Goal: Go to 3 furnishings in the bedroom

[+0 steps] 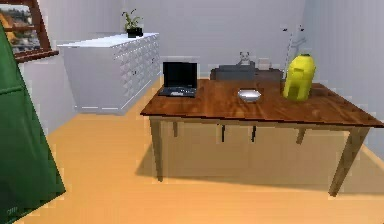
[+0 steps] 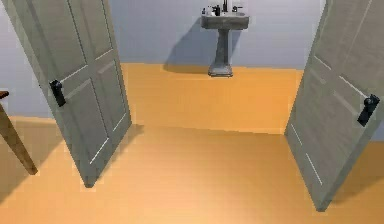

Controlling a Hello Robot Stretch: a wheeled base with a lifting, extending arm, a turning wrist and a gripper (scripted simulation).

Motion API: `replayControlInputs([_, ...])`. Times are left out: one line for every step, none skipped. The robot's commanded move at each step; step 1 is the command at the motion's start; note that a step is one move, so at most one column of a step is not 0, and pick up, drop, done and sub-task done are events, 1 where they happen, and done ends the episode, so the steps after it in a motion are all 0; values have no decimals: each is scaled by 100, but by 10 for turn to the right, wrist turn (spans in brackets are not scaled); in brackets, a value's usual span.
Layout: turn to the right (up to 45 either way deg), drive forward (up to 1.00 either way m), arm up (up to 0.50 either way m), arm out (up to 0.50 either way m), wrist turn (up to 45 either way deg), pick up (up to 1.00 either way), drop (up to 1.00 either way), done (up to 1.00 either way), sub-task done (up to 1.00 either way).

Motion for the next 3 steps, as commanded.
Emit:
replayControlInputs([60, 0, 0, 0, 0, 0, 0, 0, 0])
replayControlInputs([0, 15, 0, 0, 0, 0, 0, 0, 0])
replayControlInputs([-450, 0, 0, 0, 0, 0, 0, 0, 0])
